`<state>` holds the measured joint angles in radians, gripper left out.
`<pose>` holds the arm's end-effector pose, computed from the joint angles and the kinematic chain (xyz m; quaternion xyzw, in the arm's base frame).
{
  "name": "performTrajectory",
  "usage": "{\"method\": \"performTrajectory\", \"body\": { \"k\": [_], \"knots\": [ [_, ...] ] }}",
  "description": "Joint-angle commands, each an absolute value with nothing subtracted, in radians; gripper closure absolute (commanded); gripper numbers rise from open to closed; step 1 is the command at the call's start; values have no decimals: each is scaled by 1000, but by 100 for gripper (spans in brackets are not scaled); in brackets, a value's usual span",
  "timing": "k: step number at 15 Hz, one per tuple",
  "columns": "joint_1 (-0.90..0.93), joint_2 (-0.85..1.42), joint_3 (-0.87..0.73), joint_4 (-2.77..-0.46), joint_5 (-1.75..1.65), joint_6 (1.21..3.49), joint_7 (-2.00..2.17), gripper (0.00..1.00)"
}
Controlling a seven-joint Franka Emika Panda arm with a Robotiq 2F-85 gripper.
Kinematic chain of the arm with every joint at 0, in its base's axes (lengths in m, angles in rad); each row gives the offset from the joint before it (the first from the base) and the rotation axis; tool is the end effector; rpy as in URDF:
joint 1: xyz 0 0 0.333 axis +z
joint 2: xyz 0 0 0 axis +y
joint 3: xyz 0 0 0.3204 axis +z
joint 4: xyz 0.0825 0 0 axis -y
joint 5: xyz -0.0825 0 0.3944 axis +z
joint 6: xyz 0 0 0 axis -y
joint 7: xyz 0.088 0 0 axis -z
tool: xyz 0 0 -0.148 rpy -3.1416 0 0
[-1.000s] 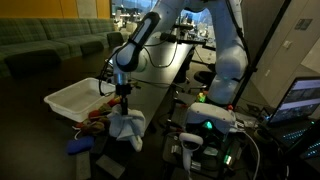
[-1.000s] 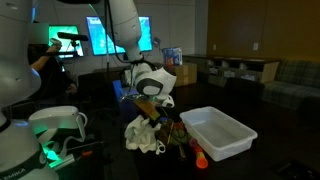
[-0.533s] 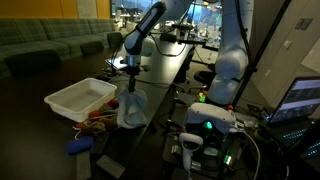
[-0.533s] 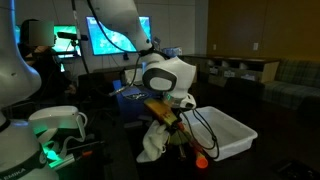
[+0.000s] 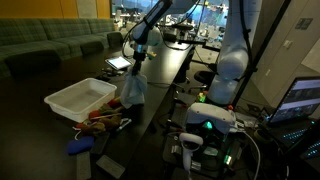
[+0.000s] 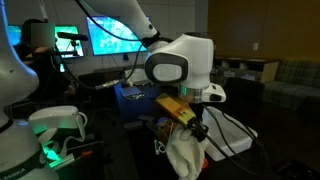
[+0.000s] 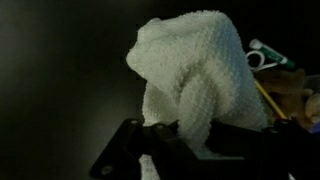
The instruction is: Wipe the counter with the cloth
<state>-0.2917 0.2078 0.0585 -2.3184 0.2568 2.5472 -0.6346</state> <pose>0.5196 -0.1200 0.2094 -0.9924 -0.0937 -0.0422 0.0673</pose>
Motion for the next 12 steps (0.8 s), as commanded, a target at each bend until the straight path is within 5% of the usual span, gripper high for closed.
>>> {"method": "performTrajectory", "body": {
  "k": [1, 12],
  "knots": [
    [-219, 240, -35, -2316, 121, 2717, -453, 98],
    [27, 654, -264, -2187, -292, 2809, 36, 98]
  ]
}}
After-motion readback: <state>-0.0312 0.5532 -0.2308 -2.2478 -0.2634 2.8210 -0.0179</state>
